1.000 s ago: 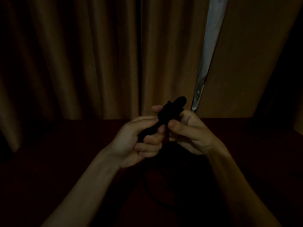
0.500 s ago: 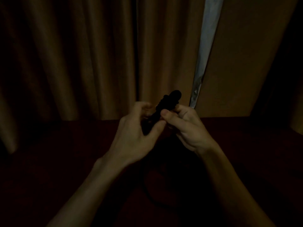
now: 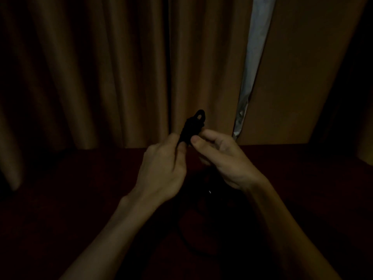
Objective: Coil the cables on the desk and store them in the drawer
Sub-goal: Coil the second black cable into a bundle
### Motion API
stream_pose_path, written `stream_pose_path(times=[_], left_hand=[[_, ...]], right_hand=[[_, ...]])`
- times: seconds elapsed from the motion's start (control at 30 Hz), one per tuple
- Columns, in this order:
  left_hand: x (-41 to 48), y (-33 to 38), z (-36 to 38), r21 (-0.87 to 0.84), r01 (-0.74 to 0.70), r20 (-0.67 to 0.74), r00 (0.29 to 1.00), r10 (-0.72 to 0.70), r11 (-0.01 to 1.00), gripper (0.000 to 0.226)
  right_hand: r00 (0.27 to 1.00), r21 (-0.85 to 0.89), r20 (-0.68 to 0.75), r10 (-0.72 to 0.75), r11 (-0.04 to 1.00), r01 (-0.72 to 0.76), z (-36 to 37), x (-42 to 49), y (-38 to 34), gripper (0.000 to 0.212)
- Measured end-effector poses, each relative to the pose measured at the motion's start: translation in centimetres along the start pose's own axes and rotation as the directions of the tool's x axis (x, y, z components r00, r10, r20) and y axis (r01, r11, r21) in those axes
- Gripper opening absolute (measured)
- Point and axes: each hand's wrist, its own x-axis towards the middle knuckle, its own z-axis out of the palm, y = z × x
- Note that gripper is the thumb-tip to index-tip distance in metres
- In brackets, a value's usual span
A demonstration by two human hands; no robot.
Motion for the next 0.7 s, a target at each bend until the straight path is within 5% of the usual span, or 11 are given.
stream_pose_path(times=[0.1,0.2,0.3,0.43,0.57,0.7], left_hand=[[0.4,1.2,-0.8,-0.340,0.216,0.165,0.972,-0.168,0.915,0.033],[0.6,1.8,-1.6,-0.590,0.448,0.434,0.878,-0.203,0.672,0.030],[0.7,1.9,-2.3,-0.676,0.585,0.597,0.791,-0.133,0.448,0.020],[1.0,1.5,-2.6,-0.687,0.697,0.686,0.715,-0.133,0.206,0.019],[1.2,0.9,-2.4,-0.673,0.659,0.642,0.746,-0.178,0.335,0.017],[0.9,0.0,-2.0,-0.511,0.402,0.364,0.902,-0.232,0.760,0.016]], right_hand=[[0.997,0.057,0.072,0.009,0.998,-0.014,-0.8,-0.3,-0.1,0.029],[0.983,0.146,0.182,-0.004,0.989,-0.023,-1.5,-0.6,0.0,0.041],[0.960,0.207,0.275,-0.062,0.978,0.004,-1.5,-0.9,-0.5,0.040],[0.978,0.142,0.165,-0.127,0.984,0.103,-0.5,-0.7,-0.9,0.024],[0.992,0.108,0.082,-0.096,0.990,0.087,0.1,-0.5,-0.6,0.011],[0.999,0.139,-0.014,-0.047,0.989,0.049,0.5,-0.3,-0.5,0.009]])
